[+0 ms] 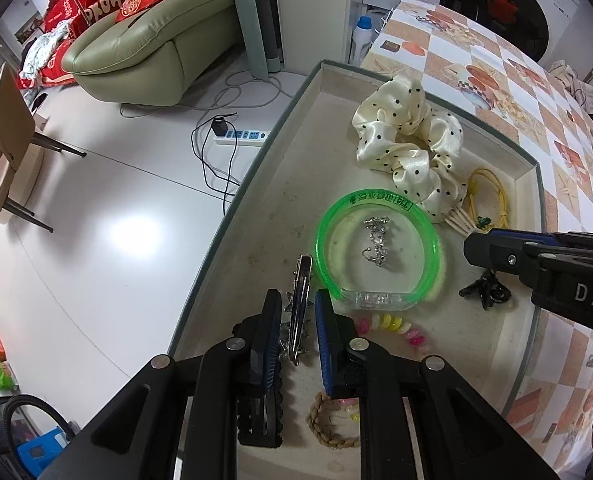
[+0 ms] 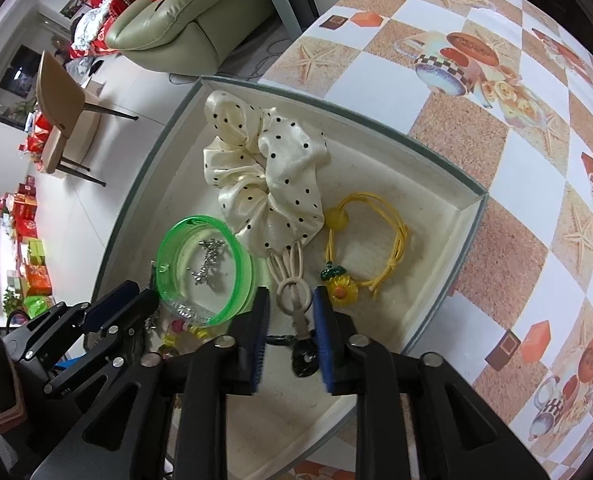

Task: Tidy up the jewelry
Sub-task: 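Lower both clips into the tray and open both tools, then raise both open tools above the tray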

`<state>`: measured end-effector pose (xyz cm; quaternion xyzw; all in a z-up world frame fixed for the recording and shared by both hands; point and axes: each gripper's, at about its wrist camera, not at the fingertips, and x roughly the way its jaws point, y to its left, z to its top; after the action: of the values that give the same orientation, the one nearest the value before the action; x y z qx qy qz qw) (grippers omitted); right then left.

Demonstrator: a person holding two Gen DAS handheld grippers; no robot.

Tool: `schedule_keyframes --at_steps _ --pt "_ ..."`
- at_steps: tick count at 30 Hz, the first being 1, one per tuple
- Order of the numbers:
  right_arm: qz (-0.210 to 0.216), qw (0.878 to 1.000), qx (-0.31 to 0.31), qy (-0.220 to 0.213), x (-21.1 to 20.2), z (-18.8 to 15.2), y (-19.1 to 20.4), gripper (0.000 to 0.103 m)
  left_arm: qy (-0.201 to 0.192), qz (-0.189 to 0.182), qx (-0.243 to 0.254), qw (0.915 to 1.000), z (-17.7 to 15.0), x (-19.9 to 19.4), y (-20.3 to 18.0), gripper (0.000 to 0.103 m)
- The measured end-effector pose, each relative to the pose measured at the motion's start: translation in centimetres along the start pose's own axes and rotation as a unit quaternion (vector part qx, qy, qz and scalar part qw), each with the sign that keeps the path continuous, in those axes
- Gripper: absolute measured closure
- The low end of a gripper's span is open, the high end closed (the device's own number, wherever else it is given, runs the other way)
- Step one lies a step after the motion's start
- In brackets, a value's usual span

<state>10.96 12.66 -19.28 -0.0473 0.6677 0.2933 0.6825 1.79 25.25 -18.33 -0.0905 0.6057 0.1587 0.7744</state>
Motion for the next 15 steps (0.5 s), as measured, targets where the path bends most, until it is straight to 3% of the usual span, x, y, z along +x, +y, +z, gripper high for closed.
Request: schedule_keyframes --at_steps 5,6,7,8,9,15 --pt "0.005 1.0 0.007 -0.018 -2.3 -0.3 0.4 0.068 -0.003 0.0 0.0 1.0 -0.1 -1.2 -0.2 0.081" --pt "0.004 1.0 0.01 -0.02 -2.7 -0.4 0.4 0.068 -0.003 0.0 -0.002 1.0 -0.2 -1.5 -0.2 0.074" --pt "0.002 1.0 0.015 -0.022 -3.2 -0.6 0.3 0.068 -0.002 0.0 -0.006 1.0 -0.3 -1.8 -0.1 0.059" --pt "0.0 1.0 0.018 -0.022 -3.6 -0.7 0.2 0.068 -0.004 0.0 -0.011 0.9999 -0.4 -2.1 0.0 0.02" --pt "-0.002 1.0 0.021 -0.02 -3.9 -0.9 0.0 0.067 -0.015 0.002 -0.018 0.9997 -0.6 -2.9 0.2 0.007" --pt "-0.008 0.999 0.035 -0.019 -6.2 -2.7 -0.8 0.067 -0.021 -0.009 -0.016 0.9996 -1.4 -5.2 -0.1 0.007"
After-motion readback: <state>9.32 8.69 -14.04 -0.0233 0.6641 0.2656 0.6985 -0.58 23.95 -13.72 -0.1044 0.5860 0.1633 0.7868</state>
